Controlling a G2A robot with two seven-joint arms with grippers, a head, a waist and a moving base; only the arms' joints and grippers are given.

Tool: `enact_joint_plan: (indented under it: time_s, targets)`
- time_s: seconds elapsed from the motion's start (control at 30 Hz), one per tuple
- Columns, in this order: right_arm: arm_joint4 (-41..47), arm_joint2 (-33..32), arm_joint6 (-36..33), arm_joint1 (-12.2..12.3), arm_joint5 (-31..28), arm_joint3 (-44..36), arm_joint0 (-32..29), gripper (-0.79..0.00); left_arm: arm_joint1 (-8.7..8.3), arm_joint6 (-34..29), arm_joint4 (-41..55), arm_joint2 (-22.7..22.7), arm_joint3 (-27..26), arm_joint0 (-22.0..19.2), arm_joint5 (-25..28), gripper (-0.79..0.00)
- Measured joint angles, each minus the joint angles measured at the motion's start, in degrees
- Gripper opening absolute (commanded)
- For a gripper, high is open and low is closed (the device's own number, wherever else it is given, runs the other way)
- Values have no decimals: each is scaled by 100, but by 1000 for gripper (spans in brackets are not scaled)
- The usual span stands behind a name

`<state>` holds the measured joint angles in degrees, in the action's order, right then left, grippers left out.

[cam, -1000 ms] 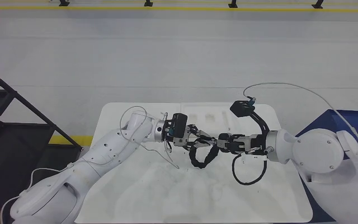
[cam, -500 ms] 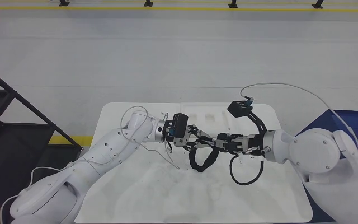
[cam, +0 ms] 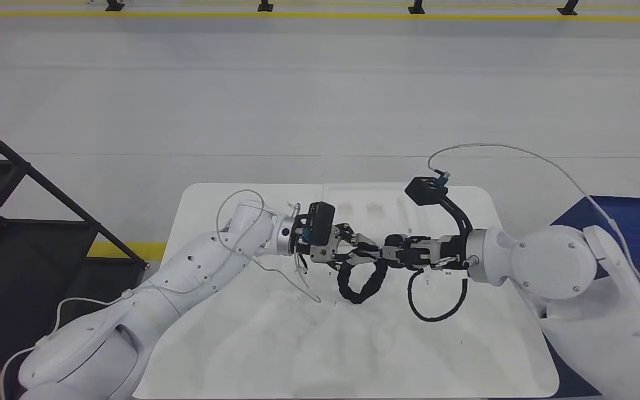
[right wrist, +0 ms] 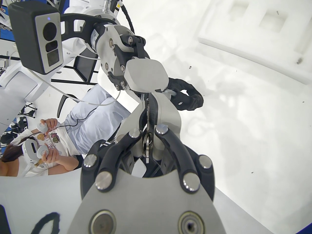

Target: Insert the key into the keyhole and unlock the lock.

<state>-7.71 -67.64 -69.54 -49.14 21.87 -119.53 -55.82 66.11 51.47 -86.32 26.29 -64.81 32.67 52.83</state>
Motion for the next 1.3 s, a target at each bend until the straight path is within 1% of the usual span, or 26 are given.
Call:
enact_joint_plan:
  time_s: [0.1,0.17,0.37,0.4,0.43,0.47,0.53,0.6,0.63,0.67,0.7,1.0,1.17,1.3]
  targets:
    - [78,-9,65,-4,-67,108,4,-723,2,2,134,-33,59,19,-1,-785]
    - [127,-1,110,-10,-135,200,19,-690,6,-4,232,-60,106,29,4,-785]
    - [253,30,276,-32,-273,394,91,-650,23,-18,477,-134,297,36,18,-785]
    - [269,32,298,-35,-293,419,106,-594,27,-25,517,-146,330,38,25,-785]
    - [285,31,323,-38,-316,443,122,-566,31,-34,557,-157,363,38,33,-785]
    - [318,24,371,-43,-356,477,143,-566,38,-44,610,-170,407,39,43,-785]
    - [377,4,441,-49,-421,526,168,-536,47,-58,684,-187,470,39,58,-785]
    - [437,-35,501,-52,-531,562,190,-403,58,-78,771,-203,540,39,78,-785]
    - [455,-53,509,-51,-608,569,198,-206,63,-88,810,-206,572,37,87,-785]
    - [471,-75,501,-48,-740,579,205,-46,68,-103,879,-204,620,38,102,-785]
    - [484,-88,472,-45,-868,587,208,0,72,-120,943,-199,654,40,119,-785]
    - [435,-99,-282,22,-2551,733,211,0,92,-504,1584,-61,777,56,501,-785]
    - [211,-63,-850,76,-3208,708,213,0,65,-519,1834,-95,783,93,518,-785]
    - [154,-65,-945,100,-3610,703,175,0,32,-524,2107,-246,803,61,517,-785]
